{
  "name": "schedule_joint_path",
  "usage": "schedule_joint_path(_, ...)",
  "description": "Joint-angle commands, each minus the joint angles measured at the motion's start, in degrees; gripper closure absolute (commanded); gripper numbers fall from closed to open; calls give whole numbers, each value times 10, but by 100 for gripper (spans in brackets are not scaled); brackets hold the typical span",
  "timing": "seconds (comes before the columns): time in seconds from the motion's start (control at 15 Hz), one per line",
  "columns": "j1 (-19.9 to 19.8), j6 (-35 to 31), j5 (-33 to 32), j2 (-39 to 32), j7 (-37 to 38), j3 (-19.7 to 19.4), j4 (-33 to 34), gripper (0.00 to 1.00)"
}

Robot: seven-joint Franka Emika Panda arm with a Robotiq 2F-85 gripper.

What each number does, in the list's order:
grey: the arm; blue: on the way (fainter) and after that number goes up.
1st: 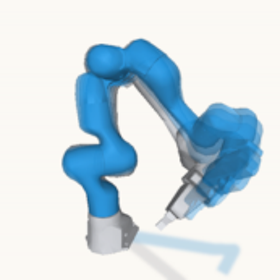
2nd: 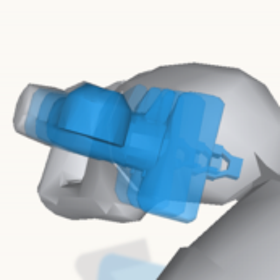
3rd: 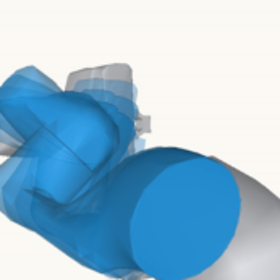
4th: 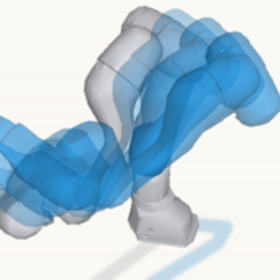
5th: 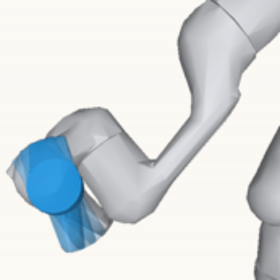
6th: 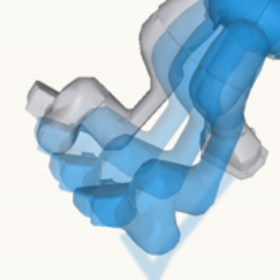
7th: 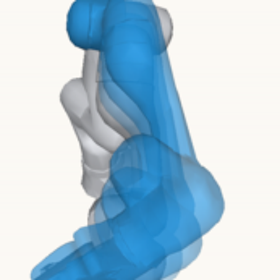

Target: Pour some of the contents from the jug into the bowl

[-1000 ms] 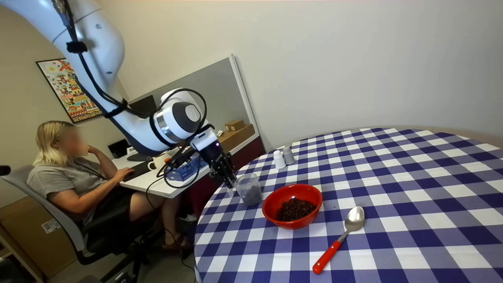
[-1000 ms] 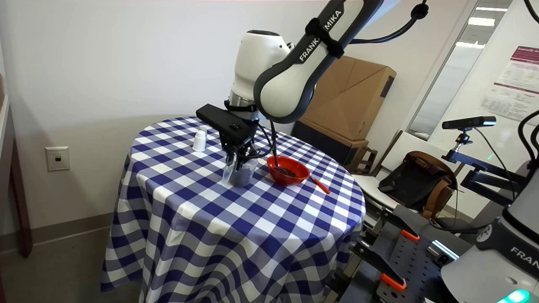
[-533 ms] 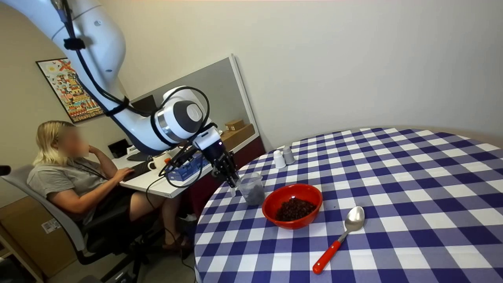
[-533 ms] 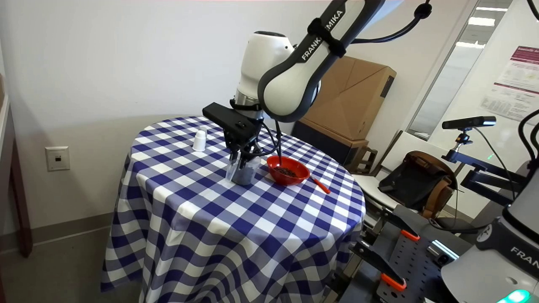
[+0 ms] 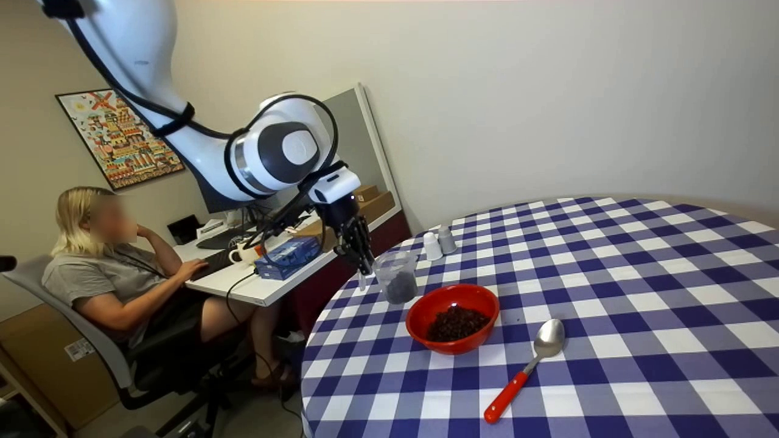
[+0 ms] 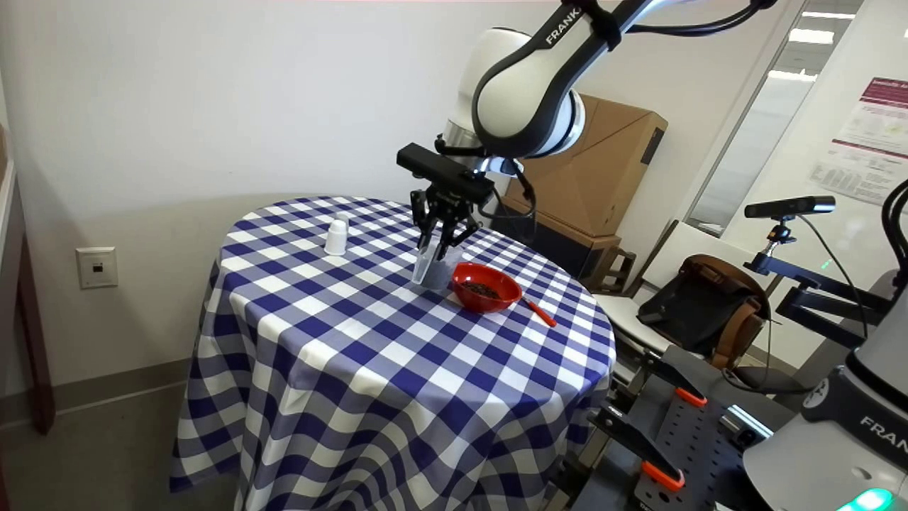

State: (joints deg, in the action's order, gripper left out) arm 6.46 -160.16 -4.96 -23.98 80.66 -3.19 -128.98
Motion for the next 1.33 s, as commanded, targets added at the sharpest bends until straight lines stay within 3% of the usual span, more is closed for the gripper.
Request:
schedule_joint_path(0.0,-57,42,88,62,-136,42,-36,88)
schedule_joint_path(0.2,-60,85,91,99,-213,21,-49,88)
schedule_joint_path(0.47,-58,117,20,151,-299,-19,-77,88)
schedule_joint_path(0.73,-78,121,-22,205,-420,-34,-118,88)
schedule_joint_path(1.27,-124,111,28,307,-752,-42,-193,88)
